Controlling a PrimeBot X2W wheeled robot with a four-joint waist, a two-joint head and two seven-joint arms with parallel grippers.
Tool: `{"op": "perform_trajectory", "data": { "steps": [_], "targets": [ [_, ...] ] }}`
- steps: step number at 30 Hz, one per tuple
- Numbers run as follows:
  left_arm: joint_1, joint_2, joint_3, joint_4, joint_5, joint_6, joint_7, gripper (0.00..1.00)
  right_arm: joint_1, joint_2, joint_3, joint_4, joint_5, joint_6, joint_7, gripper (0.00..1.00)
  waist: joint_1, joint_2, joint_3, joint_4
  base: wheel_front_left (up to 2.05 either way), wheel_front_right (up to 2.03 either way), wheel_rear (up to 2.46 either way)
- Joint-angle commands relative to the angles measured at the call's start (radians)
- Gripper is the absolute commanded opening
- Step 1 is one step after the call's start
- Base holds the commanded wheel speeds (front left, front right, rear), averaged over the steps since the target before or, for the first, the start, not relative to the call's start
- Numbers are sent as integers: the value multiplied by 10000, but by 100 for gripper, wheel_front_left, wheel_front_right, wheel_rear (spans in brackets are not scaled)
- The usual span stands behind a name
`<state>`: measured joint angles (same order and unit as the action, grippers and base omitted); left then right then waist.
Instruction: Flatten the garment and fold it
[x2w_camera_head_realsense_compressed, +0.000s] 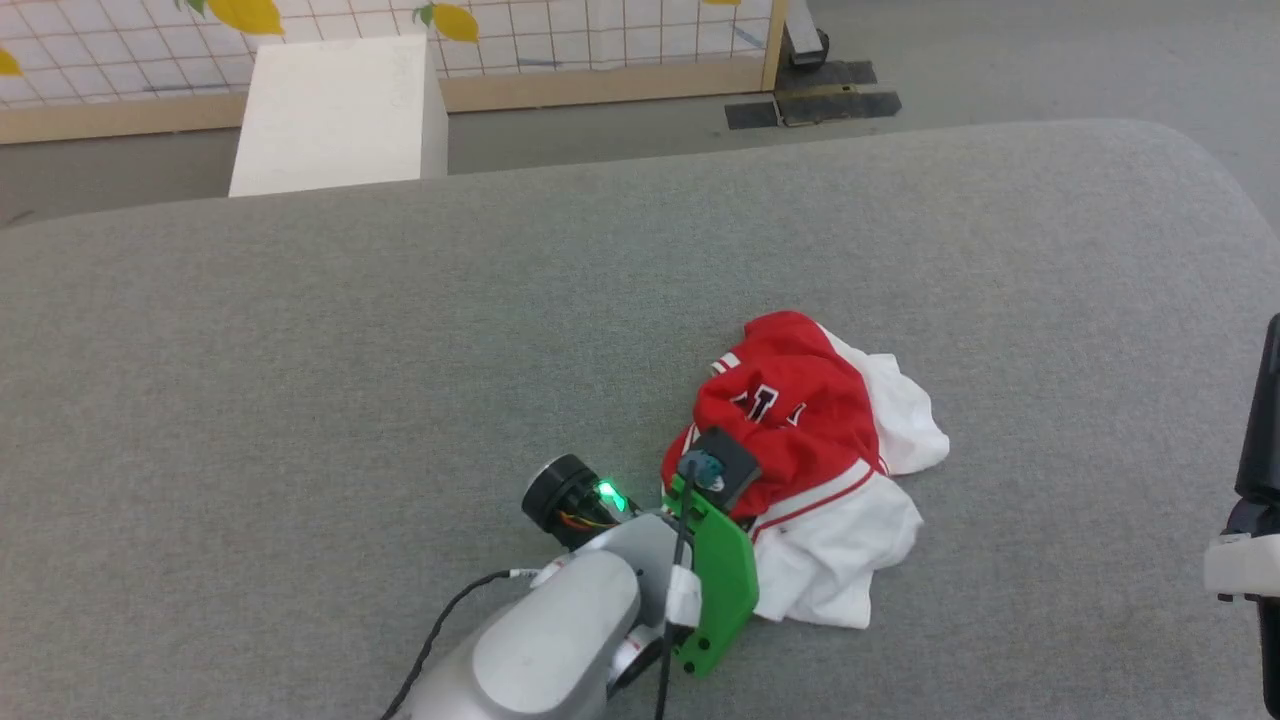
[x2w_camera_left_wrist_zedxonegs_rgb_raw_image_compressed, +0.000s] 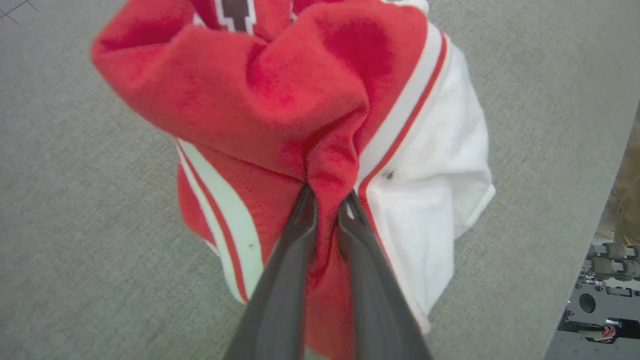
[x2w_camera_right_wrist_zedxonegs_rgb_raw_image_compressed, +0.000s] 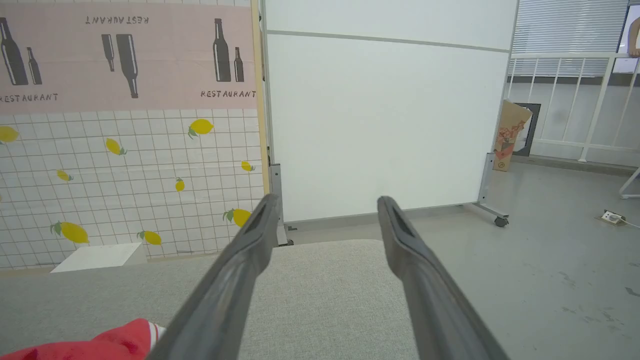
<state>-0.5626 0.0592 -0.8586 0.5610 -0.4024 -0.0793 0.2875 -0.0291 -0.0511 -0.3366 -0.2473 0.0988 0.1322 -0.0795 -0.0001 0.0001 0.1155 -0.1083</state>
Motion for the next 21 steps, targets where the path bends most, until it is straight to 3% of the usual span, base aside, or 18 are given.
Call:
{"op": "perform_trajectory", "data": {
  "steps": [1,2,6,10,15,21],
  "targets": [
    [-56,-2,41,124,8,5,-216,25,-190,8,43,48,75,-15,-3,100,1,-1,89,-64,0,0,0],
    [-107,-15,175,180,-67,113,-492,100,-191,8,51,79,69,-15,-1,100,1,-1,61,-16,0,0,0],
    [-322,-46,775,-264,-451,402,-1593,100,-36,8,34,162,7,-15,45,100,1,-1,-215,251,0,0,0],
    [53,489,1772,-1721,-851,965,-2577,100,277,8,13,193,5,-15,126,100,1,-1,-607,634,0,0,0],
    [1432,1654,3048,-3783,-791,2336,-3733,100,604,8,190,264,86,-15,183,100,1,-1,-796,952,0,0,0],
    [3914,2676,4247,-5323,-423,3861,-5147,100,1010,8,563,534,251,-15,115,100,1,-1,-907,1179,0,0,0]
  ]
}}
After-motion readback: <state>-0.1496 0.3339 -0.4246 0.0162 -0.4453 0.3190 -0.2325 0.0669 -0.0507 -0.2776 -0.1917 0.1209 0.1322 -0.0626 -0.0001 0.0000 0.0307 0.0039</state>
